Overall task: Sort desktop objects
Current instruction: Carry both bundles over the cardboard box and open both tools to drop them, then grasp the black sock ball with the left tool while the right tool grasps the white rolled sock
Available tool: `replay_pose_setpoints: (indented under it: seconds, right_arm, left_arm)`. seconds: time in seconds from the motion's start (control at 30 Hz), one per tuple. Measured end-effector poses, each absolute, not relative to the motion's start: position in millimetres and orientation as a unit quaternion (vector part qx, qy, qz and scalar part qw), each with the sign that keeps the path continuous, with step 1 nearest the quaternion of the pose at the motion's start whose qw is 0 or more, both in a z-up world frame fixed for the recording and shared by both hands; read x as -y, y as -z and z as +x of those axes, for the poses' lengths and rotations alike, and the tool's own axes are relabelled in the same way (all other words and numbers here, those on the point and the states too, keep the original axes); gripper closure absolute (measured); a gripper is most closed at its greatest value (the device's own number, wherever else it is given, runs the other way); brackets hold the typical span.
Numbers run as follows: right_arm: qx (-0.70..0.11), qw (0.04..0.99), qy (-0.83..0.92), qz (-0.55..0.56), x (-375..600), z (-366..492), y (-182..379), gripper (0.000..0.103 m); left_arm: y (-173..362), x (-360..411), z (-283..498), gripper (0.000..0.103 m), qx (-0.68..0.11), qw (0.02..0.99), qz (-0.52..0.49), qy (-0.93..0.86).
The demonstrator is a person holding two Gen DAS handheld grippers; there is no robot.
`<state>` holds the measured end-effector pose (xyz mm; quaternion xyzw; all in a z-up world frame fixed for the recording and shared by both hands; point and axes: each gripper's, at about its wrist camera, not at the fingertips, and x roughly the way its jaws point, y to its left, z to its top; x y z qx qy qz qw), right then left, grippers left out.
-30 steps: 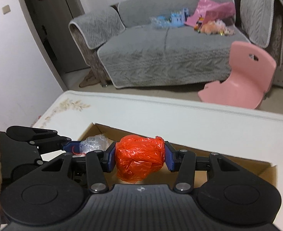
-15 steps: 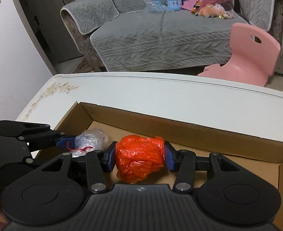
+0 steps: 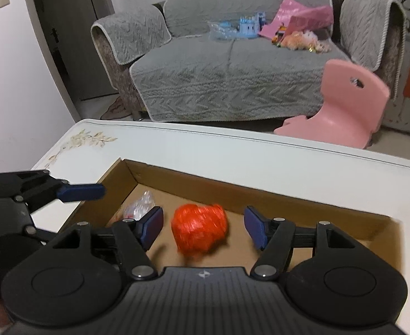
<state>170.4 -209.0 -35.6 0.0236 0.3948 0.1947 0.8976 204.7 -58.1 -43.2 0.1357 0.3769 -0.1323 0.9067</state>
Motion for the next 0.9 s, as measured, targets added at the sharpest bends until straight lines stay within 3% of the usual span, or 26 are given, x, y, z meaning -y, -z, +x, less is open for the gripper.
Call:
replay_pose_setpoints:
  seconds: [0.13,0.4,0.8,0.9]
  right_arm:
    - [-0.403,0.896,-0.184,0.005,233,134,37,0.034]
    - [-0.445,0.885,-0.133,-0.008,267,80,68,0.033]
    - [-0.407,0.904,-0.132,0.004,272,65,59,0.032]
    - [-0.374,0.917,-0.137,0.02,283,53,42,0.03]
  left_arm:
    - [45,54,170,0.025,-0.382,0.904,0.13,0.141]
    - [70,57,123,0.024,-0.418,0.886,0.126,0.155]
    - [54,50,88,0.024,-0.406,0.896,0.113,0.139]
    - [34,37,66,0.018,-0.375,0.913,0.097,0.125]
